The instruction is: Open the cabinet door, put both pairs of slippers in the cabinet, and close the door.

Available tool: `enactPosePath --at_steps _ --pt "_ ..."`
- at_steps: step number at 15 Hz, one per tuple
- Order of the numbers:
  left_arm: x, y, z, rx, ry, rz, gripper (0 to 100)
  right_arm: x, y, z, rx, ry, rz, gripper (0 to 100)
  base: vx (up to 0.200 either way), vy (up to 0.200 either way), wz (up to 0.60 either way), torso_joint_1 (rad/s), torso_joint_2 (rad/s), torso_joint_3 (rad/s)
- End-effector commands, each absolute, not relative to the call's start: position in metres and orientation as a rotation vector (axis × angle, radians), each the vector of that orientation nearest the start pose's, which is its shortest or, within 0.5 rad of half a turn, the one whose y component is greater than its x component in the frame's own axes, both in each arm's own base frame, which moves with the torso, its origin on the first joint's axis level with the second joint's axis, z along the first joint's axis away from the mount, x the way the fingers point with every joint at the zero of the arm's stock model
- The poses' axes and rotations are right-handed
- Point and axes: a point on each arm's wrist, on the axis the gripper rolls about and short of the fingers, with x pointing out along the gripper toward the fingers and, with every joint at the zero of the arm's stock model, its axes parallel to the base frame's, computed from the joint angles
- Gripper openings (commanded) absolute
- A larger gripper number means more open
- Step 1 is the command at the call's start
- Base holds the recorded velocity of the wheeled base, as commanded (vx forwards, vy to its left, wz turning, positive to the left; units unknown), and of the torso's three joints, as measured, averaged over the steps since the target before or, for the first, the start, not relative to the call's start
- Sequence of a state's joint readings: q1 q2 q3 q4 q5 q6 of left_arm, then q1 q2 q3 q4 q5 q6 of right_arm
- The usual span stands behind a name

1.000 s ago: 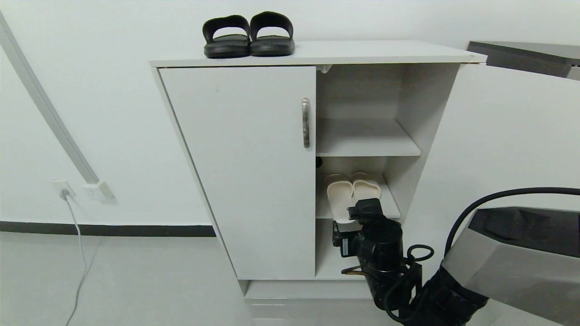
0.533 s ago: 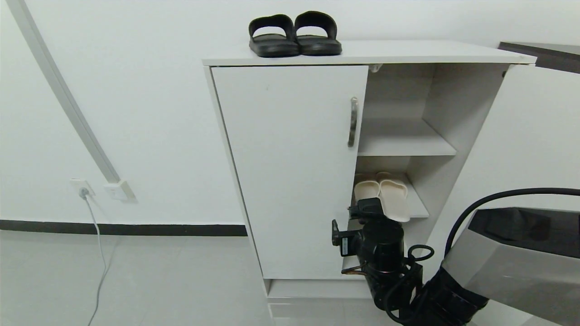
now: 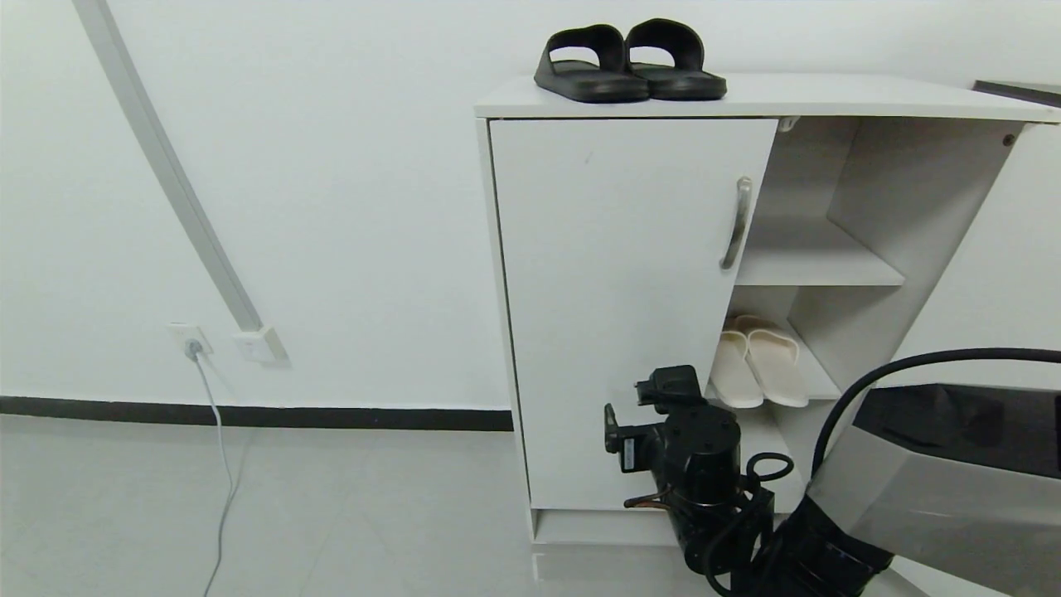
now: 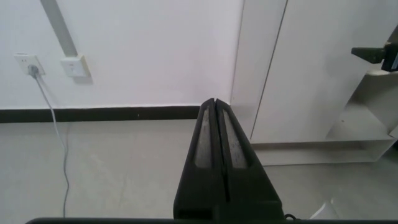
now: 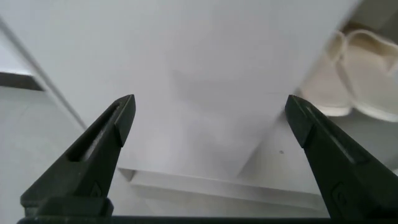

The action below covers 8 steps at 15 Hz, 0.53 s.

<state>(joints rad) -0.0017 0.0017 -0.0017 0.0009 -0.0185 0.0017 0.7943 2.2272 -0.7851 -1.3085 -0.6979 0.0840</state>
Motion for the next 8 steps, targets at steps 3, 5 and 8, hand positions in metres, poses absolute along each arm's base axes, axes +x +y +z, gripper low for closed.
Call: enactPosePath --at_steps 3,5,8 --pt "-0.023 0.0 0.076 0.002 0.002 -0.02 0 0.275 0.258 0.061 -0.003 0.099 0.091 100 0.0 0.0 0.0 0.0 0.0 0.0" --pt "-0.023 0.0 0.076 0.002 0.002 -0.02 0 0.275 0.256 0.062 0.006 0.088 0.094 100 0.0 0.0 0.0 0.0 0.0 0.0" --pt "-0.023 0.0 0.076 0.002 0.002 -0.02 0 0.278 0.246 0.058 -0.056 0.091 0.082 100 0.0 0.0 0.0 0.0 0.0 0.0"
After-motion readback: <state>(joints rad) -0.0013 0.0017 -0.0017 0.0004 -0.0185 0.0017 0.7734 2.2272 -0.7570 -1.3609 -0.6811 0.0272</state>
